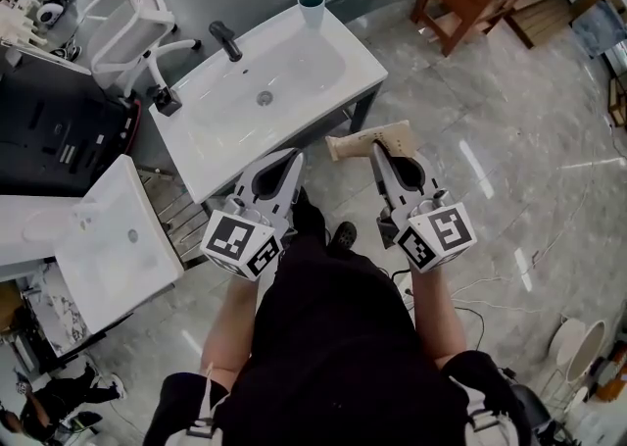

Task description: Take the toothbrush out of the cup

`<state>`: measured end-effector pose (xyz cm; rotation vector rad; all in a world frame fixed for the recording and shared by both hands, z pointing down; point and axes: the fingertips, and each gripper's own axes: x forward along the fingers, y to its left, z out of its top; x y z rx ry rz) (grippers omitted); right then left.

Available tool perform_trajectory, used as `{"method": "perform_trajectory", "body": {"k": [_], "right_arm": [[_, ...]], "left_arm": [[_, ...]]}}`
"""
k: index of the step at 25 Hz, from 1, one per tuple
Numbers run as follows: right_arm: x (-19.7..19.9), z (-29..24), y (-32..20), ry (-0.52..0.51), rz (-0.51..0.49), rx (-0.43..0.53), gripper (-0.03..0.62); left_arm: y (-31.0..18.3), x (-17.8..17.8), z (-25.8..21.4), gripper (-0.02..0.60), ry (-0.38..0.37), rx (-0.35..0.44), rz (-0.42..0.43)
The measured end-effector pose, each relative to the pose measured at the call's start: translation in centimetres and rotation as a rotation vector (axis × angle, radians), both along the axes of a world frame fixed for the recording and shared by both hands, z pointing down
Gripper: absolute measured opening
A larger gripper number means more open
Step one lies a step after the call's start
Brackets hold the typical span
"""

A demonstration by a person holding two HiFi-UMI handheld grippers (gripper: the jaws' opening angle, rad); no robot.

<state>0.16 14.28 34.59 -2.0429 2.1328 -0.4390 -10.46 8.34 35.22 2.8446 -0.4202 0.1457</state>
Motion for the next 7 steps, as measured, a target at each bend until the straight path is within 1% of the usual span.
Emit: {"method": "perform_trajectory", "body": {"k": [7], "right_arm": [[-0.47, 0.34, 0.85, 0.029, -0.012, -0.004, 0.049]], "left_arm": [[0.91, -0.37, 0.57, 0.014, 0.004, 0.000, 0.000]]}}
